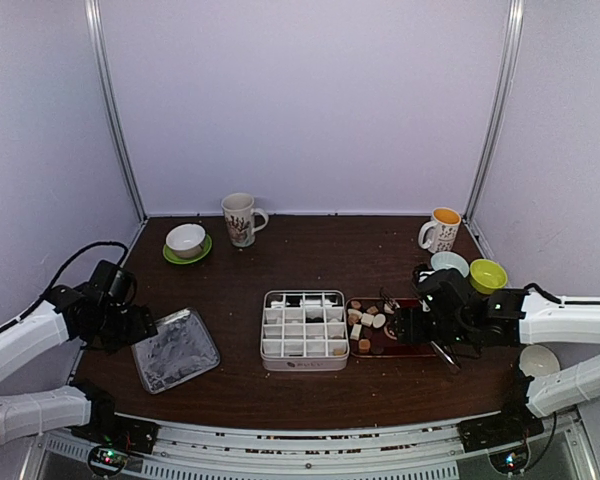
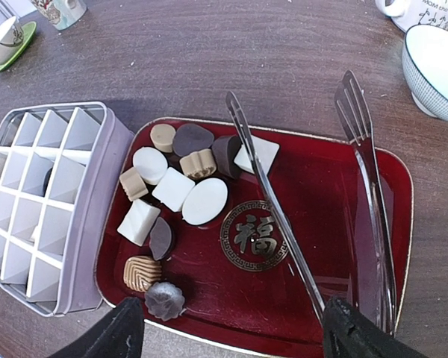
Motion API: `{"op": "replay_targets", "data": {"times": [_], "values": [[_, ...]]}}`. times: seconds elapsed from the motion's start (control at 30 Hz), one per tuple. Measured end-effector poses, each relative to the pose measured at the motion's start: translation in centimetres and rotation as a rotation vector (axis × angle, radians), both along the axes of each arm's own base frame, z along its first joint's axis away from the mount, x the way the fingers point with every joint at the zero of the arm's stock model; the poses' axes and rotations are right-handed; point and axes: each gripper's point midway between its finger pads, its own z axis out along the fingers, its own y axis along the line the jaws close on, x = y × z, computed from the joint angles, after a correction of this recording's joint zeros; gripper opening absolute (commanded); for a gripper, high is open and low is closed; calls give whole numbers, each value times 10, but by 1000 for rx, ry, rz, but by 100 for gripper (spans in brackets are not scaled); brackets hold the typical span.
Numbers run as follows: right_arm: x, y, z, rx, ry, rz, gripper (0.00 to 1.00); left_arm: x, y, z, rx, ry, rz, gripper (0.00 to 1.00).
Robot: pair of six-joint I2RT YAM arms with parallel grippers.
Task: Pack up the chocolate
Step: Pick up the box lid from the corner of the board.
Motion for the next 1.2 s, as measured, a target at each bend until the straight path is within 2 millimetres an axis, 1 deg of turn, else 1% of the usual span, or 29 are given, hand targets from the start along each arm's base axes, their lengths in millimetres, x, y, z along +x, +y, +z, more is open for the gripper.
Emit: {"op": "replay_targets", "data": {"times": [0.13, 0.27, 0.37, 0.53, 0.6, 0.67, 0.97, 1.13, 1.2], "values": [[0, 0, 0, -5, -2, 6, 83, -21, 17, -14, 1, 57, 84, 73], [0, 0, 0, -6, -3, 7, 83, -36, 29, -22, 11, 111, 181, 68], [0, 0, 0, -6, -3, 7, 83, -42, 34, -27, 15, 130, 233, 61], [0, 0, 0, -6, -3, 7, 83, -53, 38, -43, 28, 190, 262, 50], [0, 0, 0, -6, -3, 7, 82, -54, 38, -45, 31, 193, 265, 42], [0, 0, 0, -6, -3, 7, 83, -53, 38, -46, 28, 186, 264, 37], [0, 0, 1, -3, -5, 7, 83, -32, 19, -57, -39, 167, 203, 34], [0, 0, 2, -4, -6, 8, 83, -28, 15, -68, -54, 200, 201, 32], [0, 0, 2, -6, -7, 9, 83, -23, 15, -69, -60, 190, 208, 29]]}}
